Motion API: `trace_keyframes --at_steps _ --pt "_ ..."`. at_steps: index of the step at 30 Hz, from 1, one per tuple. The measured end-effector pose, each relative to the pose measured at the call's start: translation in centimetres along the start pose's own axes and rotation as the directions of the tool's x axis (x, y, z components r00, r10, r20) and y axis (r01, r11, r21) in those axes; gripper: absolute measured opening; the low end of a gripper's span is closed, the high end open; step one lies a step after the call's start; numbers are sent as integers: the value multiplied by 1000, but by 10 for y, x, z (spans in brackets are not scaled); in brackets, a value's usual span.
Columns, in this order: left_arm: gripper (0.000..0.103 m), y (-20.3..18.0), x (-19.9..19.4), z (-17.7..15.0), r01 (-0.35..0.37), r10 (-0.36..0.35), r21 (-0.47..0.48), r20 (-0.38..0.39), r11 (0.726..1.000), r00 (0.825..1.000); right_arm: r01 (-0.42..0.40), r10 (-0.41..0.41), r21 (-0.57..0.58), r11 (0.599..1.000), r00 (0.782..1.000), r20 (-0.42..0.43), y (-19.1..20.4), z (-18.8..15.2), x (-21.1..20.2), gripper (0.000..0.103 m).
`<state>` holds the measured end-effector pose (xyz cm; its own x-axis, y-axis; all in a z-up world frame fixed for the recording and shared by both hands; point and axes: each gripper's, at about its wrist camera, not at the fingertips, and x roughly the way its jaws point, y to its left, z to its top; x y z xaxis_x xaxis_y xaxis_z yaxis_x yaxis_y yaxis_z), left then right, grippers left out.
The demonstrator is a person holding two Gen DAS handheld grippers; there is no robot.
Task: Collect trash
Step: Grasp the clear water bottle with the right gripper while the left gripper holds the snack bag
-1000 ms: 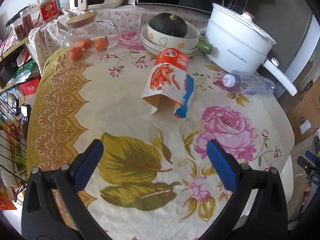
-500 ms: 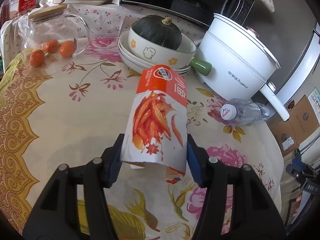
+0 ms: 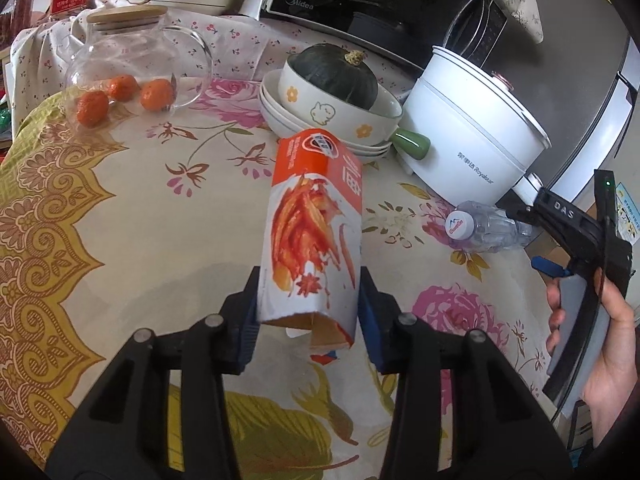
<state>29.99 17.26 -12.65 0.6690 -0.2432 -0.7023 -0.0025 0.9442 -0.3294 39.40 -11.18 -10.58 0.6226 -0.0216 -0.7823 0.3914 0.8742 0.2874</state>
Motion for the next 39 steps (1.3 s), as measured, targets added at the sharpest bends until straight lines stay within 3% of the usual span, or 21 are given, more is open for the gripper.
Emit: trace_keyframes --at_steps 6,13,18,22,24,31,36,39 --pt "46 4 -1 -3 3 -3 -1 -9 1000 1000 106 -107 19 994 994 33 15 10 26 103" --pt "46 -2 -3 -4 5 -4 10 -21 1000 1000 89 -89 -38 995 996 19 2 9 22 103" --pt "46 -9 -7 -7 11 -11 17 -35 1000 999 101 -105 -98 990 994 -40 -18 13 11 103" --pt "46 -11 -13 -10 16 -17 -3 -36 1000 999 90 -81 60 994 988 -132 -39 27 21 103" --pt "46 -10 -17 -11 16 -17 -8 -32 1000 999 86 -70 121 989 988 -137 -40 27 25 103" --pt "46 -5 -12 -8 26 -27 -22 -37 999 999 84 -69 169 982 994 -88 -9 24 49 103" --pt "46 1 -8 -5 32 -33 -34 -36 999 999 49 -21 196 979 990 -141 -5 20 78 103" --pt "46 4 -8 -5 36 -38 -48 -38 998 999 83 -67 126 989 990 -122 1 15 80 102"
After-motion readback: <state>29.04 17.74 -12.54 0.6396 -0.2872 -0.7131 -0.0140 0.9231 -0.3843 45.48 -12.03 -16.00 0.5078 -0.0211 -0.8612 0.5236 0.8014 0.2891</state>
